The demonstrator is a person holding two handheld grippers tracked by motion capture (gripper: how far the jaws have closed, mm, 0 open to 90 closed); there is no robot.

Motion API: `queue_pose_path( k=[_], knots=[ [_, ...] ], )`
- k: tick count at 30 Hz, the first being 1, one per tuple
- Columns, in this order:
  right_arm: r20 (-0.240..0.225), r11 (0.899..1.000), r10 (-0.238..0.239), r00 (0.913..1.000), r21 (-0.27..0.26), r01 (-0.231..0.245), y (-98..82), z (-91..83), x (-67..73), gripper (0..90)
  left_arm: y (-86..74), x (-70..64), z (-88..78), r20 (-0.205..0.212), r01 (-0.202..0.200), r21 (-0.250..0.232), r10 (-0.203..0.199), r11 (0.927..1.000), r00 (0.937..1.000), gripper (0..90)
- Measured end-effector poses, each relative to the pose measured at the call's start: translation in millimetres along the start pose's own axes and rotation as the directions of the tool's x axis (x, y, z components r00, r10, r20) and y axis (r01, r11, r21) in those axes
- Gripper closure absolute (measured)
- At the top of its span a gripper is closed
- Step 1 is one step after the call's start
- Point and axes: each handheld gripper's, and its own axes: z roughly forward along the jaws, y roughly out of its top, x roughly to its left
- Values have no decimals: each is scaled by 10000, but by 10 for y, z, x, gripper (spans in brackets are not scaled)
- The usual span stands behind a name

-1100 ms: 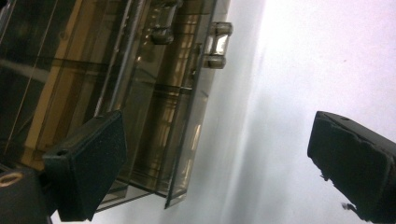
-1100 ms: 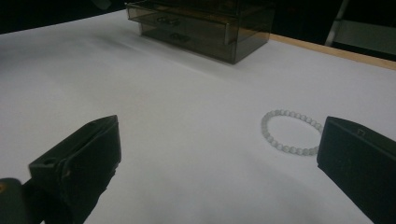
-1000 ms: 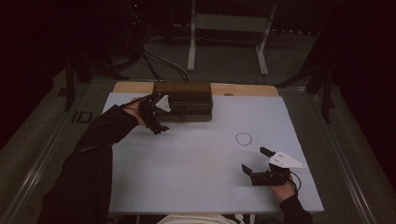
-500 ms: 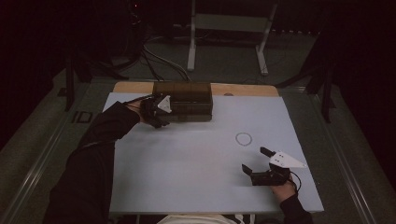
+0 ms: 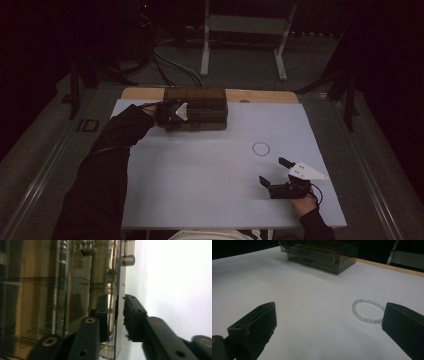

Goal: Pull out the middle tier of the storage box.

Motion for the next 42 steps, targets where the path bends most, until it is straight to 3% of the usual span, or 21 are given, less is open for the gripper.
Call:
queue_pose_path(
  k=[3,13,29,42],
  knots=[
    [-1,10000,-22,10000,-4,22,0,1,3,0,8,4,43,104,-57,267,54,9996,9999,790],
    [1,10000,-14,10000,18,14,-2,3,1,0,36,36,52,473,-55,382,36,9993,9989,834],
    [9,10000,-11,10000,42,11,-2,4,1,0,93,16,35,1164,461,738,-545,9962,9917,864],
    [7,10000,-26,10000,42,26,-1,5,2,0,123,-85,5,1310,720,859,-829,9937,9879,872]
  ],
)
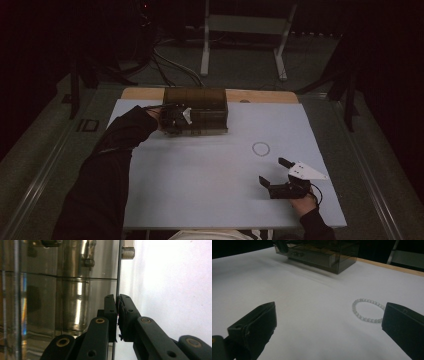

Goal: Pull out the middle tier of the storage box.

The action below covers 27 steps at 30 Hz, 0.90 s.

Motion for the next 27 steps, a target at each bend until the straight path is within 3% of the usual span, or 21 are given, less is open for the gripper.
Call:
queue_pose_path(
  k=[19,27],
  knots=[
    [5,10000,-28,10000,16,28,0,1,2,0,-7,-184,-28,538,172,-97,-167,9998,9984,889],
    [2,10000,-34,10000,24,34,1,1,4,0,-19,-226,-51,779,76,-161,-64,9998,9969,892]
  ],
)
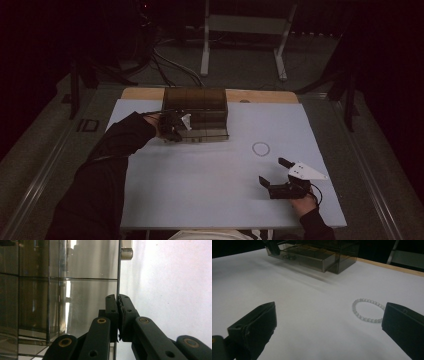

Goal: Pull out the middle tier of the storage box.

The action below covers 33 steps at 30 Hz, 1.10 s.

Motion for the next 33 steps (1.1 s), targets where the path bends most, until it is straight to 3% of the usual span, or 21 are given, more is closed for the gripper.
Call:
queue_pose_path(
  k=[5,9,14,23,25,27,29,33],
  knots=[
    [0,10000,-9,10000,2,9,0,2,1,0,-11,-23,10,18,-58,-33,58,10000,10000,895],
    [-4,10000,-16,10000,5,16,0,3,3,0,-29,-20,28,27,-342,50,342,9994,9994,896],
    [-10,10000,-2,10000,9,2,-2,5,-1,0,-32,-17,47,125,-94,76,93,9999,9999,893],
    [-24,10000,-5,10000,39,5,-1,8,5,0,-54,-15,45,75,-144,-148,145,9998,9999,868],
    [-23,10000,-20,10000,46,20,-1,10,7,0,-66,-1,39,103,63,-101,-62,9999,9999,842],
    [-21,10000,-25,10000,50,25,-2,10,6,0,-76,4,23,107,27,-287,-24,9996,9999,819],
    [-17,10000,-9,10000,52,9,-2,10,6,0,-86,5,-24,166,287,-574,-278,9979,9995,798],
    [-31,10000,-6,10000,56,6,-3,13,5,0,-97,13,-169,154,1103,-1454,-1092,9832,9939,692]
  ],
)
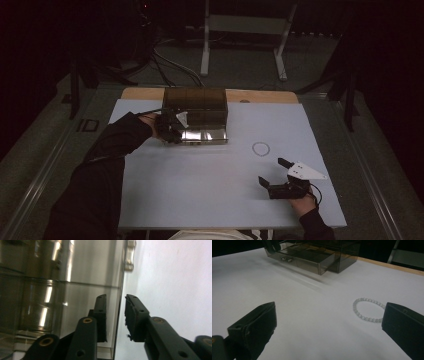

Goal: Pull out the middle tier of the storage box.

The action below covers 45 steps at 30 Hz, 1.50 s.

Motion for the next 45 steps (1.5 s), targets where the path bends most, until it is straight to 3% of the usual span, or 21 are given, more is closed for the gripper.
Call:
queue_pose_path(
  k=[3,6,7,9,12,14,15,16,18,20,24,27,29,31,33,37,39,42,43,44,45],
  knots=[
    [6,10000,4,10000,15,-4,0,2,4,0,4,6,-114,-464,429,-400,-447,9983,9979,595],
    [4,10000,-21,10000,34,21,0,4,5,0,-4,1,-204,-725,811,-1029,-888,9914,9934,496],
    [-5,10000,-9,10000,25,9,1,3,5,0,-4,1,-204,-725,811,-1029,-888,9914,9934,470],
    [5,10000,-22,10000,27,22,1,5,4,0,-20,-3,-270,-666,1194,-1551,-1310,9807,9891,415],
    [-1,10000,-24,10000,36,24,0,7,5,0,-49,-18,-306,-628,1297,-1833,-1433,9745,9877,356],
    [-22,10000,-33,10000,38,33,-1,8,5,0,-65,-23,-325,-501,1608,-2012,-1740,9663,9835,267],
    [-21,10000,-47,10000,39,47,-1,9,5,0,-86,-23,-337,-175,1615,-2124,-1690,9638,9855,250],
    [-21,10000,-47,10000,39,47,-1,9,5,0,-86,-23,-337,-175,1615,-2124,-1690,9638,9855,165],
    [-12,10000,-35,10000,32,36,0,6,5,0,-119,-54,-364,-163,1830,-2433,-1926,9525,9811,147],
    [-4,10000,-23,10000,16,23,1,1,4,0,-131,-61,-370,-148,1873,-2463,-1969,9509,9803,46],
    [-8,10000,-18,10000,33,18,0,2,4,0,-233,-130,-434,-233,2097,-2921,-2261,9331,9738,23],
    [-24,10000,-19,10000,31,19,1,4,4,0,-311,-175,-465,-5,2375,-3037,-2494,9227,9684,19],
    [-28,10000,-9,10000,31,9,1,4,4,0,-364,-206,-481,49,2536,-2990,-2643,9199,9644,19],
    [-11,10000,-24,10000,31,24,2,3,5,0,-422,-238,-489,75,2737,-3089,-2855,9108,9584,19],
    [-5,10000,-26,10000,23,26,3,2,7,0,-477,-272,-492,-236,2723,-3027,-2928,9134,9559,19],
    [-3,10000,-53,10000,47,53,3,6,9,0,-589,-336,-482,-146,3037,-3149,-3245,8992,9458,19],
    [-5,10000,-56,10000,42,56,3,8,7,0,-636,-365,-479,-234,3091,-3110,-3324,8988,9429,20],
    [-5,10000,-43,10000,41,43,2,5,8,0,-694,-415,-490,-313,3238,-3326,-3536,8857,9349,20],
    [-5,10000,-44,10000,44,44,2,5,8,0,-709,-438,-490,-266,3347,-3461,-3658,8765,9303,20],
    [5,10000,-56,10000,48,56,3,4,9,0,-709,-438,-490,-266,3347,-3461,-3658,8765,9303,20],
    [1,10000,-59,10000,39,59,3,4,10,0,-738,-494,-480,-291,3376,-3585,-3719,8703,9278,20]
  ],
)
